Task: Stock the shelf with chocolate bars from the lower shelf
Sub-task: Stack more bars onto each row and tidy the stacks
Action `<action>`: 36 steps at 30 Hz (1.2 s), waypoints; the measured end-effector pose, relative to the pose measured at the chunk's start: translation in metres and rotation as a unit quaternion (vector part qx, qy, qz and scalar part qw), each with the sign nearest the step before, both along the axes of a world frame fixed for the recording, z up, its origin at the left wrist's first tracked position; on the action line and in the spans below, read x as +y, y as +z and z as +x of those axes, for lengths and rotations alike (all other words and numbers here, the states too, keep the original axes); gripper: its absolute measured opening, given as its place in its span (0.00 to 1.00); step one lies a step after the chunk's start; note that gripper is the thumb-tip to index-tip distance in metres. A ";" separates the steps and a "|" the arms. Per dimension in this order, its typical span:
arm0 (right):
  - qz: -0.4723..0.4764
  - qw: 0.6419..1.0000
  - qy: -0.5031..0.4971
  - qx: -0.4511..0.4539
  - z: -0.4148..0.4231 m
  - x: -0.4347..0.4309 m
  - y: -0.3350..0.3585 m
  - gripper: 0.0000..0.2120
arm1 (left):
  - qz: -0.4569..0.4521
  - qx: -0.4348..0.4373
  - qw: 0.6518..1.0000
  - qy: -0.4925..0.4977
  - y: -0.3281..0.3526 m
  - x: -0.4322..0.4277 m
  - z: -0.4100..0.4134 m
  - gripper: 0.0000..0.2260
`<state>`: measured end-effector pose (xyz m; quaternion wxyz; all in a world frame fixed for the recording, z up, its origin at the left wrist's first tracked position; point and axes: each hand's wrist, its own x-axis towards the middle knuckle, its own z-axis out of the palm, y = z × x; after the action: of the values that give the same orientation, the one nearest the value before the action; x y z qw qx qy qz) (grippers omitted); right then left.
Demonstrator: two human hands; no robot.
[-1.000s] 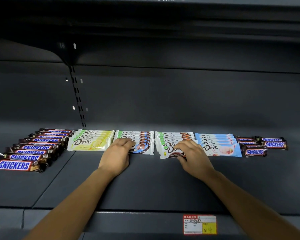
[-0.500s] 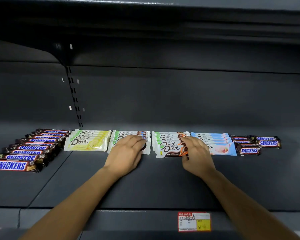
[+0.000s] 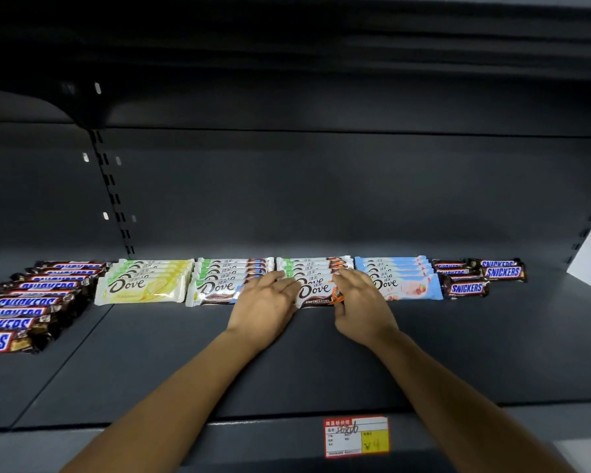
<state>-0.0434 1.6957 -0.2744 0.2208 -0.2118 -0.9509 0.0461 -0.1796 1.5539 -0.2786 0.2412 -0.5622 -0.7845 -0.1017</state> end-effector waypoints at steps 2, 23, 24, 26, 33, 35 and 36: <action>0.000 1.000 -0.002 -0.001 0.000 0.000 0.000 0.27 | 0.015 -0.006 1.000 -0.001 0.001 -0.001 0.000 0.17; 0.065 0.998 -0.017 -0.020 0.019 -0.017 0.012 0.24 | -0.013 -0.040 0.999 0.009 0.015 -0.019 0.016 0.22; 0.058 0.998 -0.023 -0.025 0.023 -0.022 0.013 0.24 | -0.018 -0.044 0.999 0.012 0.016 -0.021 0.018 0.23; 0.044 0.998 -0.031 -0.037 0.030 -0.032 0.013 0.23 | -0.023 -0.043 0.999 0.020 0.018 -0.026 0.025 0.23; 0.048 0.998 -0.046 -0.014 0.059 -0.072 0.015 0.19 | -0.017 -0.051 0.999 -0.002 0.020 -0.040 0.067 0.23; 0.053 0.997 -0.047 -0.006 0.072 -0.079 0.016 0.18 | -0.011 -0.054 0.998 -0.008 0.020 -0.044 0.081 0.22; 0.055 0.997 -0.046 -0.003 0.080 -0.081 0.015 0.18 | -0.012 -0.054 0.998 -0.008 0.021 -0.045 0.089 0.22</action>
<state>0.0362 1.6147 -0.2591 0.2311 -0.2426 -0.9420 -0.0172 -0.0910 1.5091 -0.2581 0.1909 -0.5654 -0.7927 -0.1247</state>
